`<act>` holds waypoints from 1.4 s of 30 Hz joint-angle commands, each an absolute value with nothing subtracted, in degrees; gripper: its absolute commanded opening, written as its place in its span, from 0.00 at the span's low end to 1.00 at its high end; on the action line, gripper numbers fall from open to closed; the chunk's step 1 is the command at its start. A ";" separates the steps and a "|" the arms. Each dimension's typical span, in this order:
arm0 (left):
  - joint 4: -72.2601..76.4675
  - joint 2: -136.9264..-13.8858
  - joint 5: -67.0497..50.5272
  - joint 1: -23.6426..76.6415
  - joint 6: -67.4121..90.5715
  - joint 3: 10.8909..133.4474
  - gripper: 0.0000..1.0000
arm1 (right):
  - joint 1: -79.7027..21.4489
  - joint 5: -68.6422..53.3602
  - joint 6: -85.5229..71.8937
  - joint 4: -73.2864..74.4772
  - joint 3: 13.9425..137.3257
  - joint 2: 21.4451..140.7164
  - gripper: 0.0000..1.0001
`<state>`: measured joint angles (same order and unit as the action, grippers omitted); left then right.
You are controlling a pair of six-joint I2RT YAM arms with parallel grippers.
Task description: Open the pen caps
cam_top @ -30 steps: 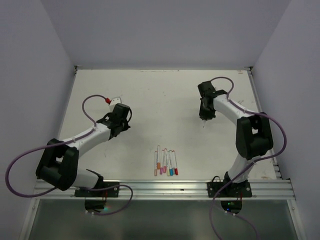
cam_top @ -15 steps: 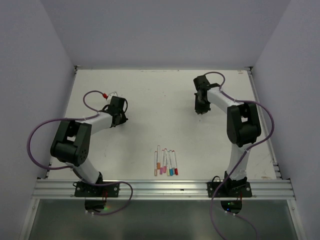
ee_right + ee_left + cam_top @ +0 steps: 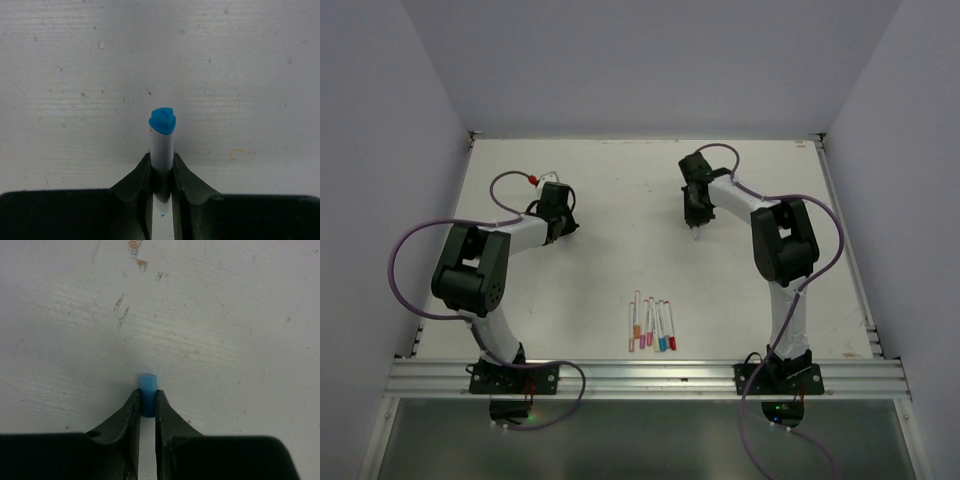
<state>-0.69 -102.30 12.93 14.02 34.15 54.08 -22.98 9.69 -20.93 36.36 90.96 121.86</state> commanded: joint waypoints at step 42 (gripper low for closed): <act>-4.83 -86.16 10.02 12.48 35.51 45.00 0.66 | -22.94 9.40 -18.99 34.37 85.88 108.38 0.82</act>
<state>-1.83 -92.88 9.21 12.95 34.26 45.95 -22.85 8.49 -20.23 35.14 87.20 116.68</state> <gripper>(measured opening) 0.641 0.715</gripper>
